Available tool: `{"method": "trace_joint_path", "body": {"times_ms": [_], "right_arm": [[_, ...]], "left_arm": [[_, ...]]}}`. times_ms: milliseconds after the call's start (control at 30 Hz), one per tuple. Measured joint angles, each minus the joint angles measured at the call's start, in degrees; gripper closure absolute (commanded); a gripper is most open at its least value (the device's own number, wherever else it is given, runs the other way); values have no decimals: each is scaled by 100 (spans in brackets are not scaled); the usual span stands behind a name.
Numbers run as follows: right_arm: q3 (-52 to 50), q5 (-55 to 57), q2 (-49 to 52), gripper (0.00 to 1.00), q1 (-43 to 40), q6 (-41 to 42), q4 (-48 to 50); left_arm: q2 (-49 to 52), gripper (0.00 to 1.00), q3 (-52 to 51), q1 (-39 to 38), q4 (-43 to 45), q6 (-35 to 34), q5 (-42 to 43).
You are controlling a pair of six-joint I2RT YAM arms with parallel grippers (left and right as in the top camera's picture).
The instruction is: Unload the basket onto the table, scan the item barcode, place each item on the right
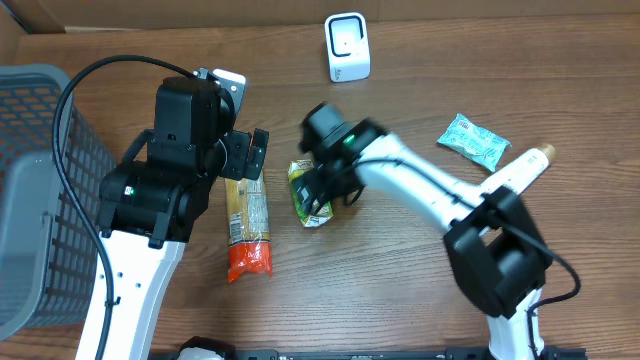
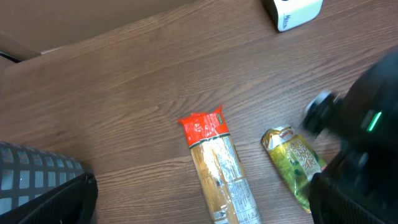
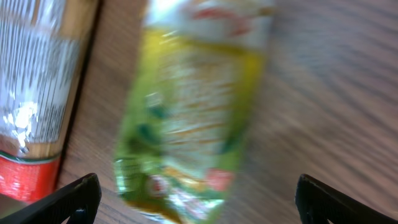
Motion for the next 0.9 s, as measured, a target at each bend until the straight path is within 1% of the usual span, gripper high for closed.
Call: {"method": "trace_joint_path", "body": {"times_ms": [67, 167, 233, 333, 367, 467, 533, 567, 633, 700, 767, 800, 900], "right_arm": [[0, 328, 0, 0, 229, -44, 7], [0, 671, 11, 1, 361, -136, 4], [0, 837, 28, 5, 374, -201, 4], [0, 990, 76, 10, 378, -269, 50], [0, 1023, 94, 13, 378, -293, 76], [0, 1088, 131, 15, 378, -358, 122], [0, 1097, 160, 26, 378, -398, 127], [0, 1095, 173, 30, 380, -439, 127], [0, 1097, 188, 42, 389, -479, 120], [0, 1093, 195, 51, 402, -525, 105], [2, 1091, 195, 57, 417, -540, 63], [7, 1095, 195, 58, 417, -531, 42], [63, 1093, 197, 59, 402, -487, -101]], "left_arm": [[0, 0, 0, 0, 0, 0, 0], [0, 1, 0, 0, 0, 0, 0], [0, 0, 0, 0, 0, 0, -2], [0, 0, 0, 0, 0, 0, -2], [0, 0, 0, 0, 0, 0, -2], [0, 0, 0, 0, 0, 0, 0], [0, 0, 0, 0, 0, 0, 0], [0, 0, 0, 0, 0, 0, -2], [0, 1, 0, 0, 0, 0, -2], [0, 0, 0, 0, 0, 0, 0], [0, 0, 0, 0, 0, 0, 0], [0, 0, 0, 0, 0, 0, -2], [0, 0, 0, 0, 0, 0, 0]]}}
